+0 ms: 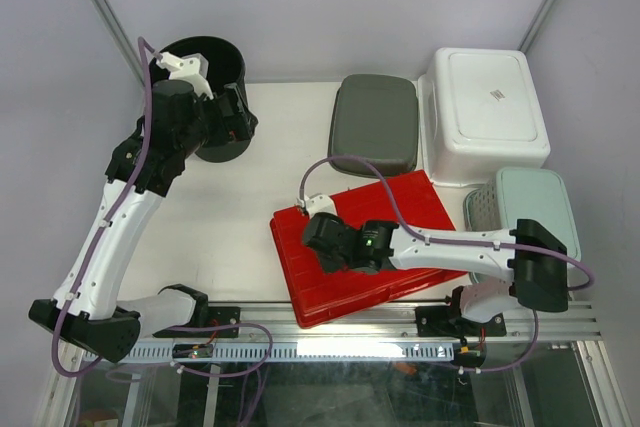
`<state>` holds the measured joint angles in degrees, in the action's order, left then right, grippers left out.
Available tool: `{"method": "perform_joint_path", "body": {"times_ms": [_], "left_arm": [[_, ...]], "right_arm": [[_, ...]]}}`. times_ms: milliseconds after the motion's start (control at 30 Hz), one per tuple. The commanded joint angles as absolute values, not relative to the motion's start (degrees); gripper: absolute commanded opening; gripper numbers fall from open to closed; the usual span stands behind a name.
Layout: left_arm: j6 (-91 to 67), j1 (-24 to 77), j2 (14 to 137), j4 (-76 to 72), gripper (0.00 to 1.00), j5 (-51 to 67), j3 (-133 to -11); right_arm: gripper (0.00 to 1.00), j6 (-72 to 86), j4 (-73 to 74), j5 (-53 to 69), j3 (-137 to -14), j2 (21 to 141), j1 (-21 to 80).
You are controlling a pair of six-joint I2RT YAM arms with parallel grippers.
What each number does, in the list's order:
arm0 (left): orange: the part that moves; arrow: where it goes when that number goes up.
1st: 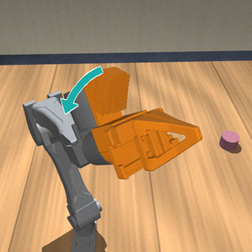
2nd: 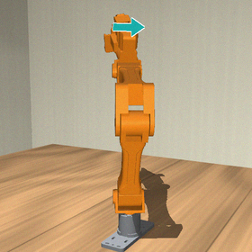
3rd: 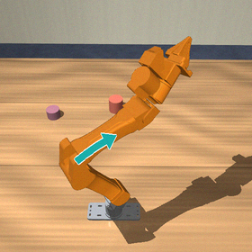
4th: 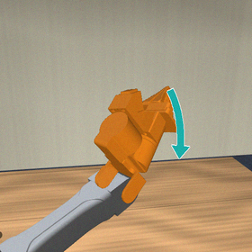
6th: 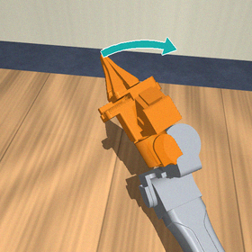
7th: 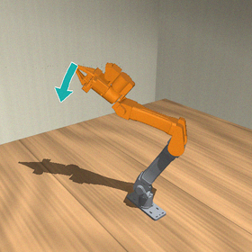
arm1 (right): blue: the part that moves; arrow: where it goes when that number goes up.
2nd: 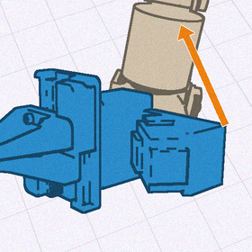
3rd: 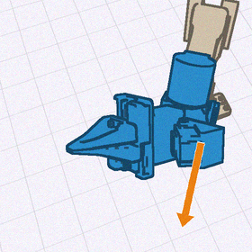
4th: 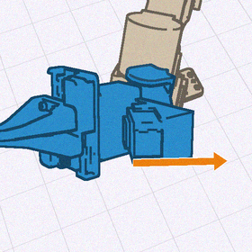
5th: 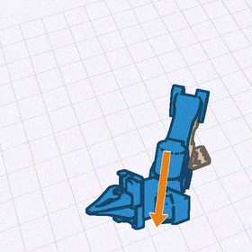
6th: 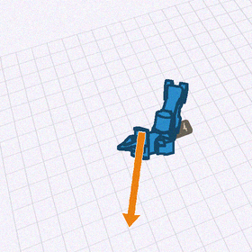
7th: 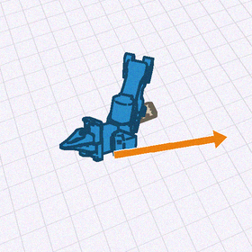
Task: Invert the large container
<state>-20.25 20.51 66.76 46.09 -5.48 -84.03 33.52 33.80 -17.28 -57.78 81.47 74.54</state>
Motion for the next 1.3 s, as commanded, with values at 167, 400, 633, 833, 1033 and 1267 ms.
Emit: {"method": "perform_joint_path", "body": {"times_ms": [167,400,633,833,1033,1267], "left_arm": [[-20.74,19.95,65.58,43.07,0.99,-5.00,-83.13],[-20.40,20.00,64.75,42.92,0.99,-5.78,-81.86],[-20.04,19.98,63.95,42.97,0.99,-7.00,-81.49],[-19.97,20.01,63.57,43.01,0.99,-7.39,-81.65],[-20.87,19.99,63.91,43.59,0.99,-7.56,-83.43],[-22.03,20.01,65.75,46.02,0.99,-6.59,-86.53]], "right_arm": [[0.21,40.33,38.09,-28.50,-62.90,86.70,76.95],[0.22,43.69,42.01,-34.62,-64.47,87.32,79.41],[0.20,45.15,41.74,-32.68,-63.29,88.74,79.86],[0.08,46.19,38.95,-30.89,-64.23,91.91,79.85],[0.00,48.29,32.27,-29.83,-65.11,94.20,77.01],[0.00,53.88,27.72,-29.55,-68.24,96.70,69.75]]}}
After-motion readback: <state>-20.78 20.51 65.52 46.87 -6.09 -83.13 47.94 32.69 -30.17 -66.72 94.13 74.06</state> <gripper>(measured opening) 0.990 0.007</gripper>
